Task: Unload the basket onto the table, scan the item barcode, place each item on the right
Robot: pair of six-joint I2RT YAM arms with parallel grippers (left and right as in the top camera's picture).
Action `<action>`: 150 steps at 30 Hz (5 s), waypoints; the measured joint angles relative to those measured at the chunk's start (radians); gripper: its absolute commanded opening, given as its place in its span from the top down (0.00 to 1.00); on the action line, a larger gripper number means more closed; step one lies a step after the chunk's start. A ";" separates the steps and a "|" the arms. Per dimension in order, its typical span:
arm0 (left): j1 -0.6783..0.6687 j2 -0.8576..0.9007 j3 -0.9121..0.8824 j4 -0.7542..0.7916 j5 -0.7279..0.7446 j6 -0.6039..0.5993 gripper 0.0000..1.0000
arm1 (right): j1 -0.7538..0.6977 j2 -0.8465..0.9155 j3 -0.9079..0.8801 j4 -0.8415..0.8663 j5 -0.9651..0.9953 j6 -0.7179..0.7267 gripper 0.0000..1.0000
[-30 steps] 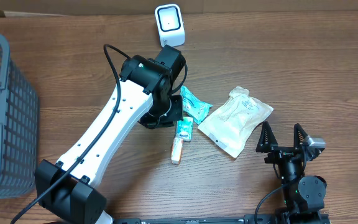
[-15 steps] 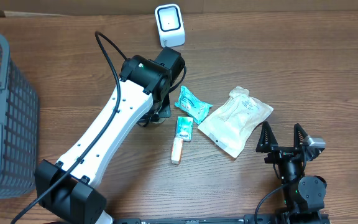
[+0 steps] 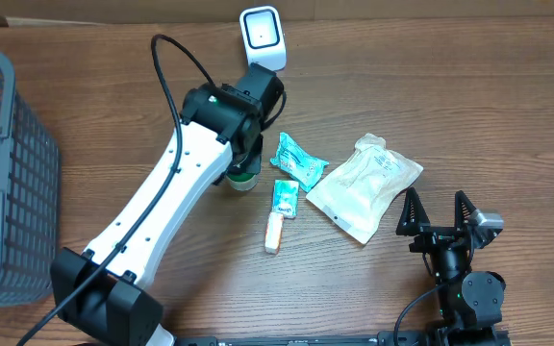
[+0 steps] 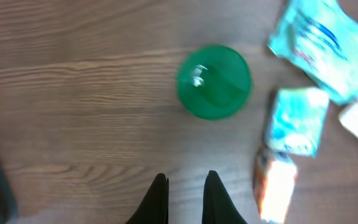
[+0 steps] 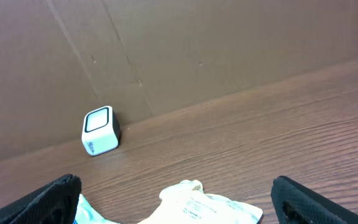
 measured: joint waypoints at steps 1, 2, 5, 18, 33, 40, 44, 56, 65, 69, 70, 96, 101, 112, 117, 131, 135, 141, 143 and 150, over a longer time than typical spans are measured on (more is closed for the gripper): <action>0.013 0.000 0.000 0.000 0.032 0.026 0.96 | 0.000 0.000 0.000 0.000 0.000 0.000 0.00; 0.035 -0.001 0.000 0.000 0.079 0.056 0.96 | 0.000 0.000 0.000 0.000 0.000 0.000 0.00; 0.134 -0.026 0.000 -0.005 0.219 0.136 0.96 | 0.000 0.000 0.000 0.000 0.000 0.000 0.00; 0.643 -0.246 0.002 -0.080 0.537 0.295 0.96 | 0.000 0.000 0.000 0.000 0.000 0.000 0.00; 0.711 -0.246 0.001 -0.063 0.326 0.291 0.96 | 0.000 0.000 0.000 0.000 0.000 0.000 0.00; 0.711 -0.240 -0.060 0.016 0.264 0.312 0.96 | 0.000 0.000 0.000 0.000 0.000 0.000 0.00; 0.711 -0.234 -0.130 0.049 0.257 0.322 0.96 | 0.000 0.000 0.000 0.000 0.000 0.000 0.00; 0.711 -0.233 -0.147 0.076 0.285 0.336 0.96 | 0.000 0.000 0.000 0.001 0.000 0.000 0.00; 0.711 -0.233 -0.148 0.068 0.346 0.347 0.96 | 0.000 0.000 0.000 0.000 0.000 0.000 0.00; 0.711 -0.233 -0.148 0.067 0.349 0.347 0.94 | 0.000 0.000 0.000 0.000 0.000 0.000 0.00; 0.711 -0.233 -0.148 0.068 0.349 0.347 0.64 | 0.000 0.000 0.000 0.000 0.000 0.000 0.00; 0.711 -0.233 -0.151 0.064 0.381 0.336 0.96 | 0.000 0.000 0.000 0.000 0.000 0.000 0.00; 0.711 -0.233 -0.151 0.064 0.410 0.336 0.96 | 0.000 0.000 0.000 0.001 0.000 0.000 0.00; 0.711 -0.233 -0.151 0.056 0.850 0.335 0.96 | 0.000 0.000 0.000 0.000 0.000 0.000 0.00; 0.711 -0.233 -0.151 0.055 1.061 0.288 0.96 | 0.000 0.000 0.000 0.000 0.000 0.000 0.00; 0.711 -0.233 -0.151 0.046 1.191 -0.060 0.96 | 0.000 0.000 0.000 0.000 0.000 0.000 0.00; 0.711 -0.233 -0.151 0.046 1.196 -0.078 0.96 | 0.000 0.000 0.000 0.000 0.000 0.000 0.00; 0.711 -0.233 -0.151 0.046 1.199 -0.081 0.96 | 0.000 0.000 0.000 0.000 0.000 0.000 0.00; 0.711 -0.233 -0.151 0.046 1.199 -0.082 0.96 | 0.000 0.000 0.000 0.000 0.000 0.000 0.00; 0.711 -0.233 -0.151 0.046 1.178 -0.082 0.95 | 0.000 0.000 0.000 0.000 0.000 0.000 0.00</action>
